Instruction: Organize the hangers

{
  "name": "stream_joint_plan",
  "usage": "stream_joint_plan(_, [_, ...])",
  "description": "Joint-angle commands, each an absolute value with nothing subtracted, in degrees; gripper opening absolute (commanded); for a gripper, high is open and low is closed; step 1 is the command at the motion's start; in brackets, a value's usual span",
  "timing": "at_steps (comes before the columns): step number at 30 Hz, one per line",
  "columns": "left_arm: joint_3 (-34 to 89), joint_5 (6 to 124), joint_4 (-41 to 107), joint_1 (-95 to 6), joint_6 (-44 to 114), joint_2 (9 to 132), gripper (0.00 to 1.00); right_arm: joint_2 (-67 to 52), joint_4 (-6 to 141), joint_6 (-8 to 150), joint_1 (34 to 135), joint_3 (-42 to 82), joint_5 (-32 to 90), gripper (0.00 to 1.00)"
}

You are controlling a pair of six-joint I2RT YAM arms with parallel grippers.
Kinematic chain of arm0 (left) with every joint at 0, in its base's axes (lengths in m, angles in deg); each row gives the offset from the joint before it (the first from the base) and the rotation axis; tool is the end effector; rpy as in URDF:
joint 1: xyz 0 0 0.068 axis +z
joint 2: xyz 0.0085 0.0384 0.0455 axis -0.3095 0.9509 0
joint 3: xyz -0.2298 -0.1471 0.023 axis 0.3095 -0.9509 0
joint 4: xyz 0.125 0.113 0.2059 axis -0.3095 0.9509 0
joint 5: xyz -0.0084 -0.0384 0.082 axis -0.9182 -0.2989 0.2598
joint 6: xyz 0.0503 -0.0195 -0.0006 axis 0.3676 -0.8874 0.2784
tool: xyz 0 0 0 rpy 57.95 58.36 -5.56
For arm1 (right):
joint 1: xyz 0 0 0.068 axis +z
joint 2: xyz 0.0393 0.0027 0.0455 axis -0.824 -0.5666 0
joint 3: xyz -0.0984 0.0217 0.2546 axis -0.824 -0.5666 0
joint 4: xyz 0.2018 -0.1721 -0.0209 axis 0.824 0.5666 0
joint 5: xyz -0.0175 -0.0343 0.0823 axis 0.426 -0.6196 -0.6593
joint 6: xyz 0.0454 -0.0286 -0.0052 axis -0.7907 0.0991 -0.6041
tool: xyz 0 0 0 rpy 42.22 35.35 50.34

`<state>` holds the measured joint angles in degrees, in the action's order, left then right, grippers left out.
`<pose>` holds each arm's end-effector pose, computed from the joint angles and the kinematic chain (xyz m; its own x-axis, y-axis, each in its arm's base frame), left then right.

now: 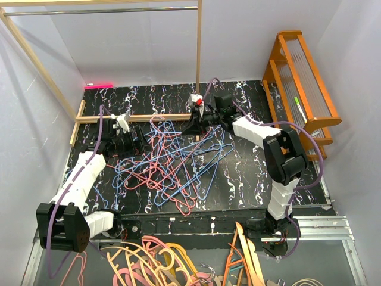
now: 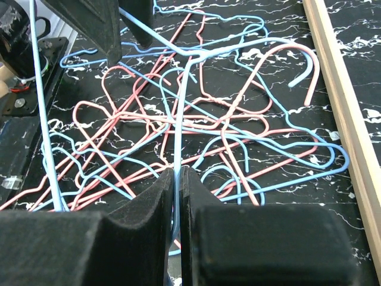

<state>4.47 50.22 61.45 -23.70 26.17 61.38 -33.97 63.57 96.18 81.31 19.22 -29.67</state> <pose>0.2452 -0.0384 0.2664 -0.7716 -0.2482 -0.5857 0.1097 0.8550 -0.5068 0.3642 0.2125 0.2368 -0.1373 -0.2091 -0.9682 -0.9871 -0.0528 0.1514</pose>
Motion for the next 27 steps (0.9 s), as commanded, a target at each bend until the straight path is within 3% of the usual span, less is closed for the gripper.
stream_joint_plan(1, [5.5, 49.6, 64.2, -23.2, 26.5, 60.9, 0.82, -34.2, 56.1, 91.9, 79.7, 21.7, -34.4, 0.08])
stream_joint_plan(4, [6.6, 48.9, 65.4, -23.2, 26.1, 60.7, 0.59, -34.1, 55.5, 91.9, 79.6, 21.0, -34.6, 0.08])
stream_joint_plan(7, [7.9, 47.5, 66.0, -23.2, 25.6, 60.5, 0.09, -34.2, 53.6, 90.8, 79.6, 19.9, -34.7, 0.08])
stream_joint_plan(8, [8.4, 47.1, 66.4, -23.2, 25.4, 60.6, 0.00, -34.2, 52.8, 90.2, 79.6, 19.5, -34.8, 0.08])
stream_joint_plan(13, [10.8, 44.5, 68.7, -23.2, 25.4, 59.7, 0.00, -34.3, 50.8, 90.0, 79.6, 17.9, -33.9, 0.08])
stream_joint_plan(16, [13.7, 51.9, 74.2, -24.2, 26.8, 60.4, 0.00, -33.7, 50.9, 90.9, 79.6, 16.8, -32.6, 0.08])
stream_joint_plan(18, [14.8, 60.8, 77.1, -26.6, 27.3, 59.4, 0.00, -33.5, 51.3, 91.4, 79.7, 16.2, -31.0, 0.25])
stream_joint_plan(20, [16.9, 71.0, 80.3, -28.7, 27.8, 58.2, 0.00, -33.2, 52.2, 92.2, 79.7, 16.0, -29.6, 0.53])
stream_joint_plan(21, [19.0, 75.5, 82.1, -29.5, 28.4, 58.0, 0.00, -33.2, 52.8, 92.7, 79.7, 15.9, -28.9, 0.61])
stream_joint_plan(27, [23.1, 100.3, 86.9, -36.7, 32.5, 58.6, 0.00, -33.4, 53.8, 92.4, 79.8, 17.1, -26.3, 0.84])
